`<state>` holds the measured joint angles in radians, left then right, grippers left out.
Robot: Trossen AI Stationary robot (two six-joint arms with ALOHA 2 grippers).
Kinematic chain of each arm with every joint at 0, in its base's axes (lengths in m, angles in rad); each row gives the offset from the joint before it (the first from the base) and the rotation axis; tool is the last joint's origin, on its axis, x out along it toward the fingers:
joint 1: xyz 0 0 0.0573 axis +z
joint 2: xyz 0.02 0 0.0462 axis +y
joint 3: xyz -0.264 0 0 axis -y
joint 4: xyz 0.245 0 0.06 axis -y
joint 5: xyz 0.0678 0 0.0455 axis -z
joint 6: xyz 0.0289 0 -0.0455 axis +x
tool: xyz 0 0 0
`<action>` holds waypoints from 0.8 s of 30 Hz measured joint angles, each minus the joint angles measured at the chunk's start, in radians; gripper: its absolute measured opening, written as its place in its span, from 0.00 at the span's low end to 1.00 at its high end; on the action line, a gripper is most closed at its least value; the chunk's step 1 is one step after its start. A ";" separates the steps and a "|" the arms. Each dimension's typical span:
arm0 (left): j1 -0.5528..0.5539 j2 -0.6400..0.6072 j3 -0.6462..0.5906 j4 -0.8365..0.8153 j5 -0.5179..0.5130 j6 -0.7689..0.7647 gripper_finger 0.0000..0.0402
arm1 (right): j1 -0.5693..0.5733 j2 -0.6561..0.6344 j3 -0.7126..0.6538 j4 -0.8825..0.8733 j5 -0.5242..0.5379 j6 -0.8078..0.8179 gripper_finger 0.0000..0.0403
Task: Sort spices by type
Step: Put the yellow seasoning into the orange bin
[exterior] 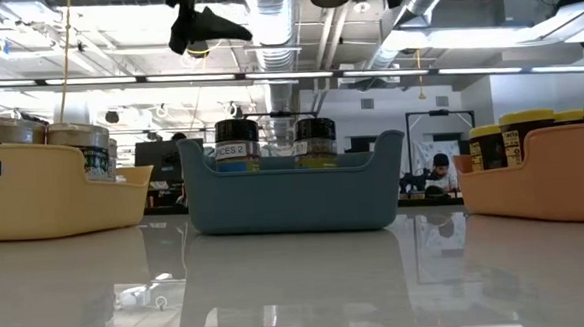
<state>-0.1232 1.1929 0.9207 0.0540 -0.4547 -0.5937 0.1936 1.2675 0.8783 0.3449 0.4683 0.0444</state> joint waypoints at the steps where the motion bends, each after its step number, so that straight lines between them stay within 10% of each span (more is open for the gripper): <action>1: 0.002 -0.001 0.000 0.003 0.002 -0.001 0.78 | 0.000 0.000 0.000 0.000 0.000 0.000 0.58; 16: 0.006 0.000 0.000 0.043 0.107 0.110 0.78 | 0.002 0.000 0.000 0.000 -0.002 0.034 0.58; 24: 0.040 0.022 0.000 0.094 0.100 0.429 0.78 | -0.006 0.000 0.000 0.000 -0.002 0.135 0.58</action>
<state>-0.0829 1.2149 0.9211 0.1480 -0.3549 -0.1646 0.1871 1.2675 0.8783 0.3450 0.4660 0.1792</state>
